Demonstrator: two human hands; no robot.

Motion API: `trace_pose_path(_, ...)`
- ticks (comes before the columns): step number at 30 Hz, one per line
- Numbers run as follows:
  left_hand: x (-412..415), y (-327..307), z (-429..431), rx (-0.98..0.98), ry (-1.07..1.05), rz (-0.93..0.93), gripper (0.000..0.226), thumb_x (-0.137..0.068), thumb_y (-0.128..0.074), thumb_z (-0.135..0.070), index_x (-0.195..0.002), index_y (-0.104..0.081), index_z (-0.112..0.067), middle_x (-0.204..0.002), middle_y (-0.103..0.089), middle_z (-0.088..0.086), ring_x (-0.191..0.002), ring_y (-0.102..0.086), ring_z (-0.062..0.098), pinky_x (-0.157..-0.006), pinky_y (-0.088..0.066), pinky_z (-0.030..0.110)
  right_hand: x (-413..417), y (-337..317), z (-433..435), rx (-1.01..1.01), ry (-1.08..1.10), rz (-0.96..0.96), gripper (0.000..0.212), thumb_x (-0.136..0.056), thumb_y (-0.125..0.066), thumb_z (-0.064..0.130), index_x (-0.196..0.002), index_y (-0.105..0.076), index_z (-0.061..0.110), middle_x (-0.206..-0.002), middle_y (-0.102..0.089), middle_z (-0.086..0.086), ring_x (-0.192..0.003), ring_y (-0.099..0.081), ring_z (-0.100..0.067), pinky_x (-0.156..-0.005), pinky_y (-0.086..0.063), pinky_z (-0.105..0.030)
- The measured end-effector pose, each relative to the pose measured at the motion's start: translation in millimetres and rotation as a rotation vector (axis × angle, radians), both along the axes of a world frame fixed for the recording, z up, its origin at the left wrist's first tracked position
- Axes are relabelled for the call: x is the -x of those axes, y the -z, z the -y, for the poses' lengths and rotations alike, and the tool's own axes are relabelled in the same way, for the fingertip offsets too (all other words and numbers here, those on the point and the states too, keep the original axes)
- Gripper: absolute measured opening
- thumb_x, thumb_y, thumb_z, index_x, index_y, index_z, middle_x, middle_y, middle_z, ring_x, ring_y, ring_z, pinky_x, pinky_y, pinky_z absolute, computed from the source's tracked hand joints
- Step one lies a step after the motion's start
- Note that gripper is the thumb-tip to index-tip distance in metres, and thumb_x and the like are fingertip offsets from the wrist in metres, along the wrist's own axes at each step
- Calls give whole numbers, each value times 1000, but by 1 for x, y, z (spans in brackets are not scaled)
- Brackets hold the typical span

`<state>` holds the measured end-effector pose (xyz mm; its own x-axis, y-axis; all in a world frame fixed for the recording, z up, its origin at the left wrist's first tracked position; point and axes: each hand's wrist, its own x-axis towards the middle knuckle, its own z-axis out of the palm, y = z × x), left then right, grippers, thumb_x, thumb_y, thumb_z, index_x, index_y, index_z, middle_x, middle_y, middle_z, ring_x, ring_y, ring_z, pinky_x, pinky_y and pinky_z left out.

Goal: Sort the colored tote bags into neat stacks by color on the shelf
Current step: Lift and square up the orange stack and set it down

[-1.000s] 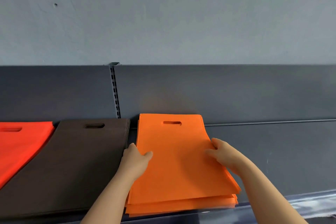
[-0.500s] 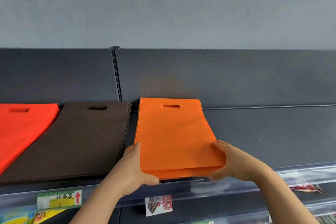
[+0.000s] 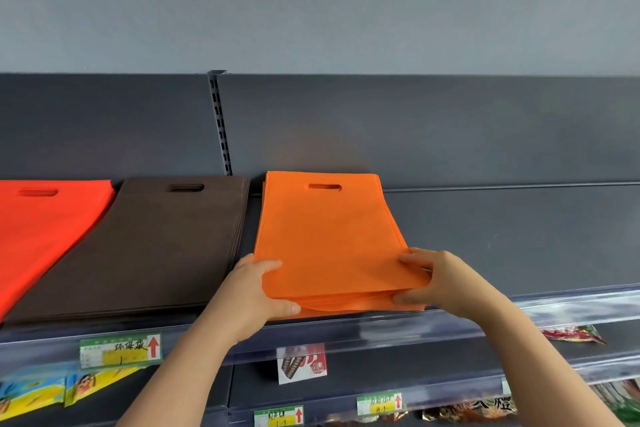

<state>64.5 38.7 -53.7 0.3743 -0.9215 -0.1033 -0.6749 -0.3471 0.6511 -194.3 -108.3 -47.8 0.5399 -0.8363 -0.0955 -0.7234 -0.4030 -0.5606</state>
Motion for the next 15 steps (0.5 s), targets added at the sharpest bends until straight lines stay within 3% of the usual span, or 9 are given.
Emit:
trace_pose_path(3,0,2,-1,-22,3,5,99,-64,-82,-46,-146,-29,-28,-155,-15,-3,-136,-30,16,-110,-30,35,3,0,-1,-80,-51,-47,98,-60,-79,57,-143,-36,27,-147,-30,15,-115,-46,-11,-99,-40,-27)
trace_pose_path(10,3,6,0,35,-33,44,90,-67,-79,-49,-143,-35,-28,-155,-18,-2,-136,-31,17,-110,-33,37,4,11,-1,23,37,38,70,-65,-82,39,-129,-56,26,-146,-37,9,-119,-50,-17,-97,-45,-30)
trace_pose_path(15,5,5,3,40,-38,51,92,-66,-81,-47,-143,-36,-27,-152,-21,-4,-133,-34,17,-107,-33,35,-3,13,-5,101,47,60,56,-71,-78,26,-124,-61,26,-139,-46,7,-118,-50,-17,-96,-45,-29)
